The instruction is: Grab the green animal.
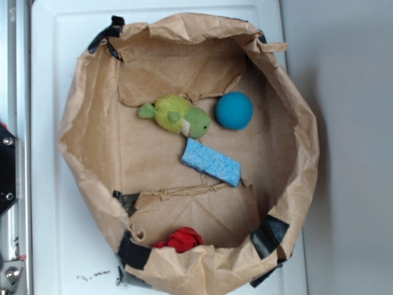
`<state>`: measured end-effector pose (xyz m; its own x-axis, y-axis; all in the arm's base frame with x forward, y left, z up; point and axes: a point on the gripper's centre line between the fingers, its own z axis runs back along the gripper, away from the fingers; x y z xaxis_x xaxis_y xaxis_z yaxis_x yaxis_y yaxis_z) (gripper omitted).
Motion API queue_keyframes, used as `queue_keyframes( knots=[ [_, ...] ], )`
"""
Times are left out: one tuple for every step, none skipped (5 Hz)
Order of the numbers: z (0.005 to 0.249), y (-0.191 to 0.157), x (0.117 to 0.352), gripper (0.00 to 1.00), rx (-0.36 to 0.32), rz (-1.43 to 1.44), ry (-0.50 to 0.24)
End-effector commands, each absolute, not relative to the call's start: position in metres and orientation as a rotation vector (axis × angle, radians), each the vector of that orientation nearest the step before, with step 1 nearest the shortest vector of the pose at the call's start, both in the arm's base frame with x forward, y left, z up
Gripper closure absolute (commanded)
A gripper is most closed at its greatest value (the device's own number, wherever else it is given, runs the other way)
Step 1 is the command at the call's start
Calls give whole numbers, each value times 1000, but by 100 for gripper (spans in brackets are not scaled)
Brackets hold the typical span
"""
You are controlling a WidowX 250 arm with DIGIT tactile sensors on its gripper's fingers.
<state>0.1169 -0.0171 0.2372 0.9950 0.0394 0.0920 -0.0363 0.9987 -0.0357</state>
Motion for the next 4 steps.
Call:
queue_keyframes(
  knots=[
    [237,-17,117,0,-34,38,-93],
    [237,-18,167,0,-118,-130,-89],
    [237,-18,167,0,-118,-130,-89],
    [237,-18,167,0,-118,-130,-89]
  ],
)
